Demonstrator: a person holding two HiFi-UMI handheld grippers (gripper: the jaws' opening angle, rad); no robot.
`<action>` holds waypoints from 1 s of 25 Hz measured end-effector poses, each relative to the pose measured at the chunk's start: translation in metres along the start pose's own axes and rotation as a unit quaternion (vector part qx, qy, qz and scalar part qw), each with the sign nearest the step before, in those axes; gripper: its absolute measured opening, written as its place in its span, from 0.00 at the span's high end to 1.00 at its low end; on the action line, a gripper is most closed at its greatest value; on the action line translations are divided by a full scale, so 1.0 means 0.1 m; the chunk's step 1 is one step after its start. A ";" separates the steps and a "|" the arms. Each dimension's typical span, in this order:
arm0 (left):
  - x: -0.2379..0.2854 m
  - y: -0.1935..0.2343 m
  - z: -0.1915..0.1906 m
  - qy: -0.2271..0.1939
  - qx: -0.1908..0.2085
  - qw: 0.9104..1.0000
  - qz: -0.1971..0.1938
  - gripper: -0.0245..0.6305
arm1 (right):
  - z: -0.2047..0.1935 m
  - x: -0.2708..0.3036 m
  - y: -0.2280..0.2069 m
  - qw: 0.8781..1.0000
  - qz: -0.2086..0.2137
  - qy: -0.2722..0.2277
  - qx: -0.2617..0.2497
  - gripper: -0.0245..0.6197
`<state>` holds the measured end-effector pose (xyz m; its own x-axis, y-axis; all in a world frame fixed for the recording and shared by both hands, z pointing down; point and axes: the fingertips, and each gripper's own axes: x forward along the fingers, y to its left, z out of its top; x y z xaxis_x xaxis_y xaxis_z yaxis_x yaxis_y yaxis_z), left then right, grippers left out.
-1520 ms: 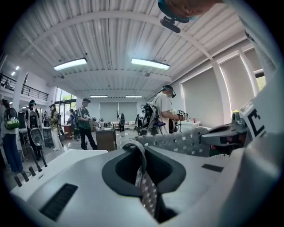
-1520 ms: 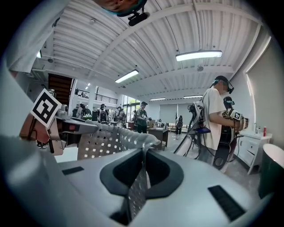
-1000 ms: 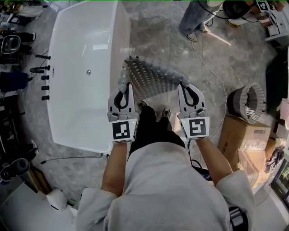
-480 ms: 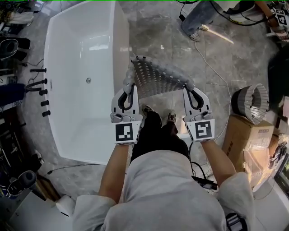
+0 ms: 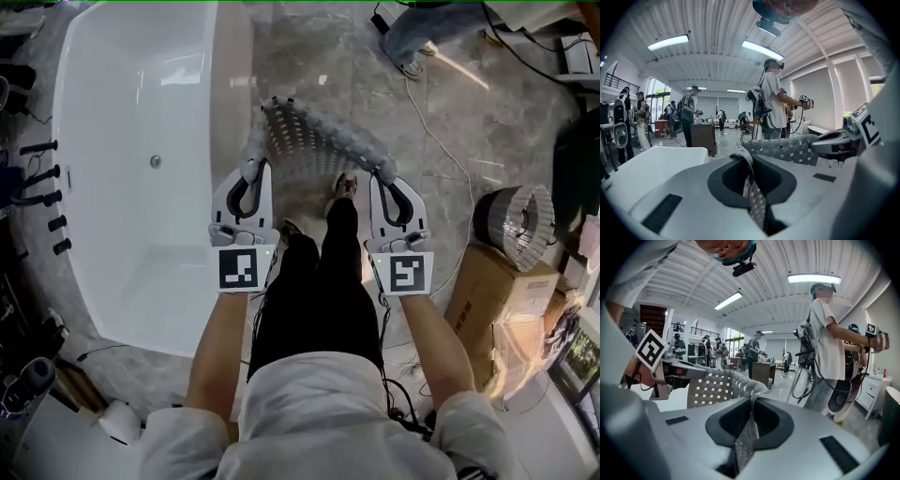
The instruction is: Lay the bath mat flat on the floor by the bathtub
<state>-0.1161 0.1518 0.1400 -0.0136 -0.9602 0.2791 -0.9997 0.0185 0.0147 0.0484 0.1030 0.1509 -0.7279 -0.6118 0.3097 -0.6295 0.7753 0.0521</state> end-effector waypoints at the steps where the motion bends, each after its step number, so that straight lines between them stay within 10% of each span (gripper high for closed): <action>1: 0.08 0.03 -0.08 0.001 0.002 1.000 0.003 0.92 | -0.11 0.08 -0.02 1.000 0.002 0.010 0.004 0.92; 25: 1.51 0.59 -1.76 0.082 -0.065 0.992 0.069 0.92 | -1.65 1.80 -0.31 0.991 0.096 0.096 0.007 0.92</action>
<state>-0.1734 0.0570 0.3522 -0.1359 -0.8880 0.4393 -0.9777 0.1919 0.0855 -0.0183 -0.0057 0.3616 -0.7708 -0.4110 0.4868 -0.4884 0.8718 -0.0374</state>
